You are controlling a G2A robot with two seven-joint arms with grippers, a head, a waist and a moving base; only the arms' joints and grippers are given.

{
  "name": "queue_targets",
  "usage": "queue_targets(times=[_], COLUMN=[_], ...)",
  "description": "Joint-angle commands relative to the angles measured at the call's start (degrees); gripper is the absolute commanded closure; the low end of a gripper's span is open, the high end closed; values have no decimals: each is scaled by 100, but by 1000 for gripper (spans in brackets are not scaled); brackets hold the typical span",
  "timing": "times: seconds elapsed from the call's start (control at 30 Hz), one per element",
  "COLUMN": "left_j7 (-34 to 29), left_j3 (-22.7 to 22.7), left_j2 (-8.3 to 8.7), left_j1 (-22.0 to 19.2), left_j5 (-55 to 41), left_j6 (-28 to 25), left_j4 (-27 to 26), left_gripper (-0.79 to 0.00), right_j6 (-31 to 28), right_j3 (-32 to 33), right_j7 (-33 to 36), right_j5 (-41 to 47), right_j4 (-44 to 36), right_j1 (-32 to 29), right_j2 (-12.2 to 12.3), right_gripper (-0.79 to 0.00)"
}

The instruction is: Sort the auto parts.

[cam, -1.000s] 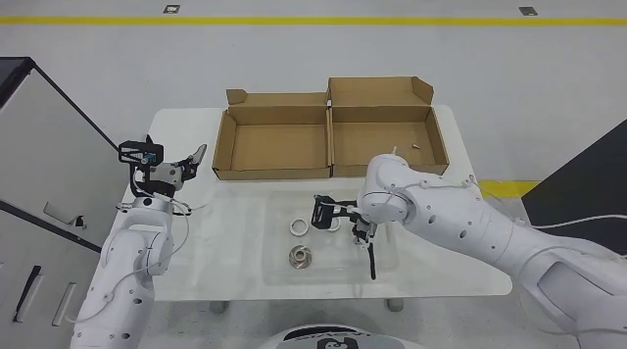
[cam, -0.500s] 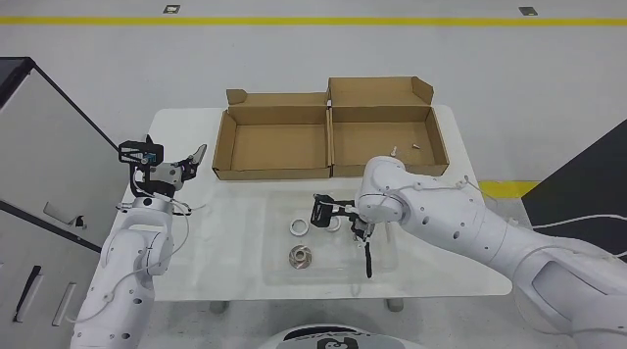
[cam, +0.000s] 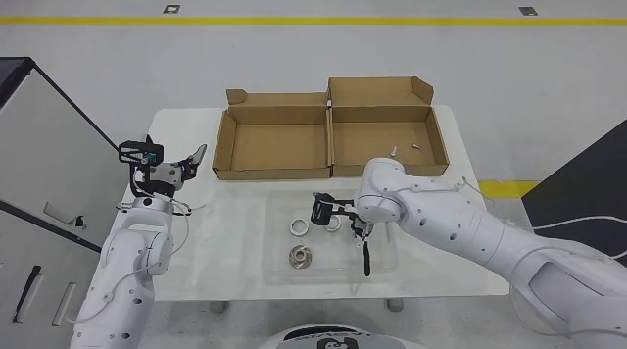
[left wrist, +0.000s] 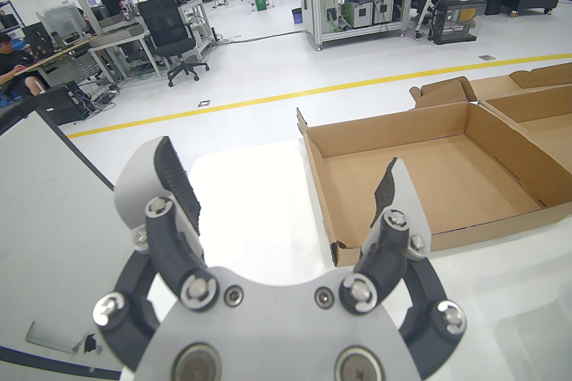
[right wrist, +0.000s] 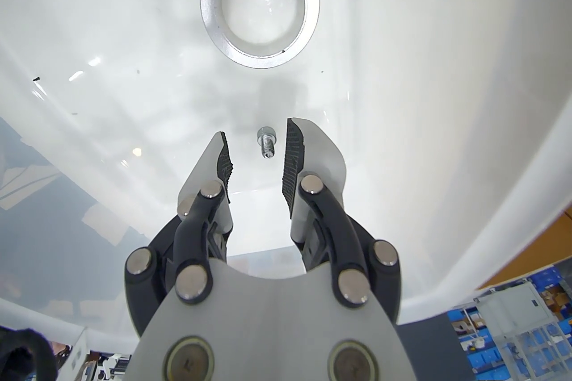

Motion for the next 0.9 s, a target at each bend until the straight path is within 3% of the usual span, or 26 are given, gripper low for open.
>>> queue_targets(times=[0.0, 0.13, 0.2, 0.23, 0.43, 0.6, 0.87], left_j7=[0, 0, 0, 0, 0, 0, 0], left_j3=[0, 0, 0, 0, 0, 0, 0], left_j2=[0, 0, 0, 0, 0, 0, 0], left_j1=[0, 0, 0, 0, 0, 0, 0], left_j5=[0, 0, 0, 0, 0, 0, 0], left_j6=[0, 0, 0, 0, 0, 0, 0], left_j4=[0, 0, 0, 0, 0, 0, 0], left_gripper=[-785, -785, -785, -785, -785, -785, -785], right_j6=[0, 27, 52, 68, 142, 343, 599], right_j3=[1, 25, 40, 47, 137, 387, 954], right_j7=[9, 29, 54, 62, 156, 432, 432], right_j5=[-8, -14, -24, -32, -16, 133, 853], right_j4=[21, 63, 78, 78, -28, -579, -1831], right_j1=[-8, -16, -20, -24, -38, -37, 120], right_j2=[-9, -28, -34, -38, -34, 50, 600], right_gripper=[-296, -231, -129, 0, 0, 0, 0])
